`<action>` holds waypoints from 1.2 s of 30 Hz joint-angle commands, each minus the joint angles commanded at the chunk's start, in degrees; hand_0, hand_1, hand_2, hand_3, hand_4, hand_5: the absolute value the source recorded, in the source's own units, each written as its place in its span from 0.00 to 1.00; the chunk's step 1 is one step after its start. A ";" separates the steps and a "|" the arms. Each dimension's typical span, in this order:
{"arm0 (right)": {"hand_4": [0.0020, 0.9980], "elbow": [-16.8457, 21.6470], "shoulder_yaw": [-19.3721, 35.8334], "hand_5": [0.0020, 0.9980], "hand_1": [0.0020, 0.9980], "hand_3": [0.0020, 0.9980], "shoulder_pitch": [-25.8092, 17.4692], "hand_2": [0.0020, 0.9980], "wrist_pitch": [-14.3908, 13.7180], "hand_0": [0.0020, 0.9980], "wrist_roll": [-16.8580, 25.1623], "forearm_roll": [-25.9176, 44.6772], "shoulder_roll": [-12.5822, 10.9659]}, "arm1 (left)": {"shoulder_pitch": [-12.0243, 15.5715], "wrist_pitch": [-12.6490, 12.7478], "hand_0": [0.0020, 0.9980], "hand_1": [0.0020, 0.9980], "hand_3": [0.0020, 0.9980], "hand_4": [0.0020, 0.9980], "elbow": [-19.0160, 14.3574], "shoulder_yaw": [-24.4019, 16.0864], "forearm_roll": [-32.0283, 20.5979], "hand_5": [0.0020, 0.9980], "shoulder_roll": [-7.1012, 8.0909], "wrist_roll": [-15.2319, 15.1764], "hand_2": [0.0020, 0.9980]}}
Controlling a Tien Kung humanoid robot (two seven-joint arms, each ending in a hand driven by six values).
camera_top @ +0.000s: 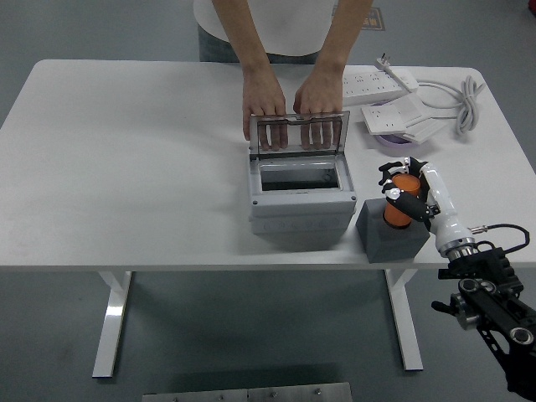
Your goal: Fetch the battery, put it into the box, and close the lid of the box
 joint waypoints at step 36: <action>0.08 3.66 -4.02 0.00 0.24 0.32 15.90 0.27 2.83 0.18 -16.21 -31.72 3.81 | 0.75 -0.65 0.63 0.70 0.54 0.50 -0.26 -3.25 3.29 0.00 0.33 2.83 0.57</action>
